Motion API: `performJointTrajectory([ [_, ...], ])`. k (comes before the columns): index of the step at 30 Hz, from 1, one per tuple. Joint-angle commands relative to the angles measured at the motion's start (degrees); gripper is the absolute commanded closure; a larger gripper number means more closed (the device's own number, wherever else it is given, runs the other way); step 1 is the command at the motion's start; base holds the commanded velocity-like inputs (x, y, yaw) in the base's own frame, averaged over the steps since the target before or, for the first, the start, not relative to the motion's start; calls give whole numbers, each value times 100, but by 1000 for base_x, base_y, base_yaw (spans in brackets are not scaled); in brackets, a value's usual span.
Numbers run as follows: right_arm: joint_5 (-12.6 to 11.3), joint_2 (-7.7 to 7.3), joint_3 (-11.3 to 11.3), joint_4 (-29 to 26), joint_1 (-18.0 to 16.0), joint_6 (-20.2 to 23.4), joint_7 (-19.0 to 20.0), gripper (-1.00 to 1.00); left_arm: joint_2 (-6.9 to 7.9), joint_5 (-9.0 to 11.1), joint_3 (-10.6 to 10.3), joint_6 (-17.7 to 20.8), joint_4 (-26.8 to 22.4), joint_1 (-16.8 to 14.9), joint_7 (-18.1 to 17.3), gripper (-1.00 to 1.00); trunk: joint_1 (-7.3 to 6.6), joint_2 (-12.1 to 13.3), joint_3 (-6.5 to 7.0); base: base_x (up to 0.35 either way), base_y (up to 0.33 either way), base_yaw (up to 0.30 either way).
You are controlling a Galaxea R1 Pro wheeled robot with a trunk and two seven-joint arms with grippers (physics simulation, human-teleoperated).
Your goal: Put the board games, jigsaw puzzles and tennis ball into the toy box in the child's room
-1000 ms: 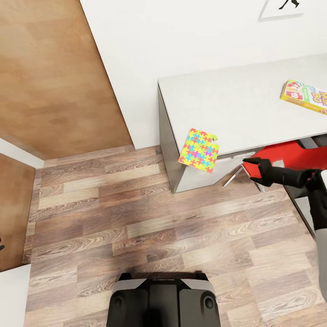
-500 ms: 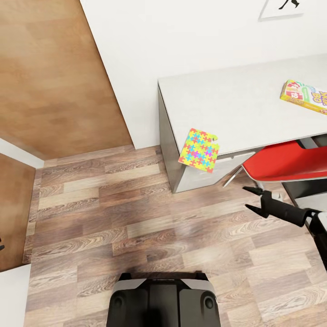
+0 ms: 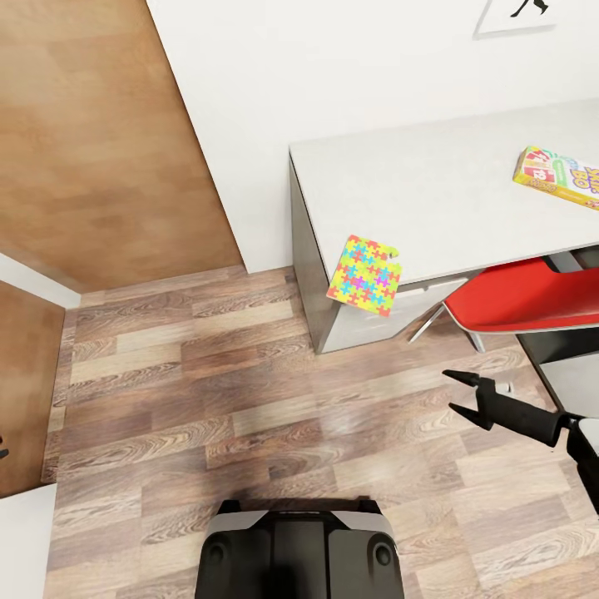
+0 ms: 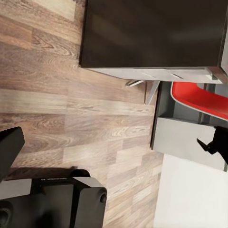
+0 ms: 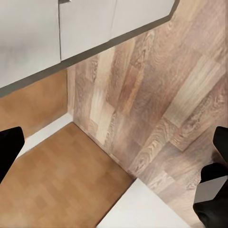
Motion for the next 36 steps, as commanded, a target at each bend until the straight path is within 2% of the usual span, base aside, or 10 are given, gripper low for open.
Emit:
performJointTrajectory([
  [1,0,14,-2,-5,25,26,-2,-100,1,-9,1,49,0,-2,-27,-100,3,-9,-6,0,0,0],
  [8,102,178,62,14,463,26,5,-100,-21,-8,-10,14,0,-2,-27,-100,3,-9,-6,0,0,0],
  [13,662,614,124,-7,829,-159,32,-100,-48,0,-26,7,-3,-2,-27,-100,3,-9,-6,0,0,0],
  [15,942,745,142,-27,909,-304,86,-100,-53,3,-29,6,-5,-2,-27,-100,3,-9,-6,0,0,0],
  [16,942,745,142,-27,909,-304,86,-100,-53,3,-29,6,-5,-2,-27,-100,3,-9,-6,0,0,0],
  [24,2445,1256,252,-68,1040,-1169,907,-100,-141,14,-156,4,-36,-2,-27,-100,3,-9,-6,0,0,0],
  [25,2822,1360,346,-70,1047,-1327,1178,-100,-208,12,-254,4,-67,-12,-27,-100,3,-9,-6,0,0,0],
  [26,2822,1360,346,-70,1047,-1327,1178,-100,-208,12,-254,4,-67,-12,-27,-100,3,-9,-6,0,0,0],
  [31,3690,1524,603,-122,1057,-1621,1909,-100,-362,8,-655,16,-174,-99,-27,-100,3,-9,-6,0,0,0],
  [36,3958,1561,675,-231,1059,-1700,2415,-100,-423,7,-1000,22,-267,-137,-27,-100,3,-9,-6,0,0,0],
])
